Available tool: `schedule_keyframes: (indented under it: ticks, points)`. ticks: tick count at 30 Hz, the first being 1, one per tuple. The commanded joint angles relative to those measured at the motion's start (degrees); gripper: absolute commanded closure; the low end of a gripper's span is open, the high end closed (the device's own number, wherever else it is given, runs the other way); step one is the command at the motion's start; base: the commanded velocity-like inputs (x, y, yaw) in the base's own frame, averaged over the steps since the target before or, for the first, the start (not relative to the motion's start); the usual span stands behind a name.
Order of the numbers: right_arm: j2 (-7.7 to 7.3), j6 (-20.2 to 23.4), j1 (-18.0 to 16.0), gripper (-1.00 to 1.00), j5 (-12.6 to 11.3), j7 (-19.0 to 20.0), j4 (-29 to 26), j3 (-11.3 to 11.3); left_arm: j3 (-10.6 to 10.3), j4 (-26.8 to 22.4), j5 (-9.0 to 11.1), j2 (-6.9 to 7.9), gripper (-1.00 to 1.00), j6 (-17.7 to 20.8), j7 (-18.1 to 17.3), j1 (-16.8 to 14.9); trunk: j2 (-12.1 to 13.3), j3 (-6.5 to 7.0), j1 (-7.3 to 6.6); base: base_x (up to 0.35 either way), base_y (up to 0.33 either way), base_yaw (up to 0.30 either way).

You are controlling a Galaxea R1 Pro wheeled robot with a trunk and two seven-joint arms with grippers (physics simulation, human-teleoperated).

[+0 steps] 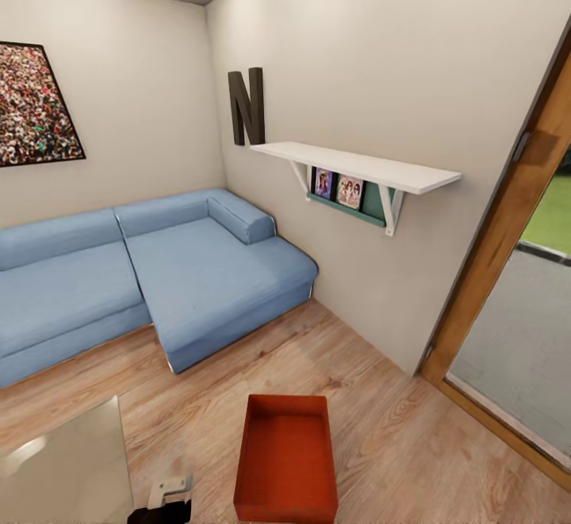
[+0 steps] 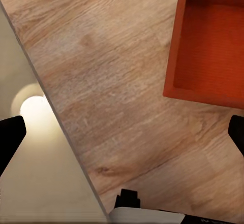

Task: Move the two storage containers from the living room to the garage. In the garage, place one container on the floor and stack the other container on top of it (either order is fine).

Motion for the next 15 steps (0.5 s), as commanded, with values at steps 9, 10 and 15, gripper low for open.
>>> schedule_keyframes:
  ticks: [9, 10, 15]
  points:
    - [0.02, -0.25, -0.08, -1.00, -0.14, -0.17, 0.13, 0.46, -0.51, 1.69, 0.53, -0.31, -1.00, -0.21, 0.24, -0.02, -0.13, -0.94, 0.03, 0.000, 0.000, 0.000]
    - [0.02, -0.24, -0.08, -1.00, -0.15, -0.17, 0.13, 0.46, -0.52, 1.74, 0.53, -0.31, -1.00, -0.21, 0.24, -0.02, -0.13, -1.03, 0.03, 0.000, 0.000, 0.000]
    - [0.01, -0.24, -0.08, -1.00, -0.24, -0.17, 0.13, 0.46, -0.56, 2.61, 0.52, -0.27, -1.00, -0.22, 0.25, -0.02, -0.13, -1.49, 0.03, 0.000, 0.000, 0.000]
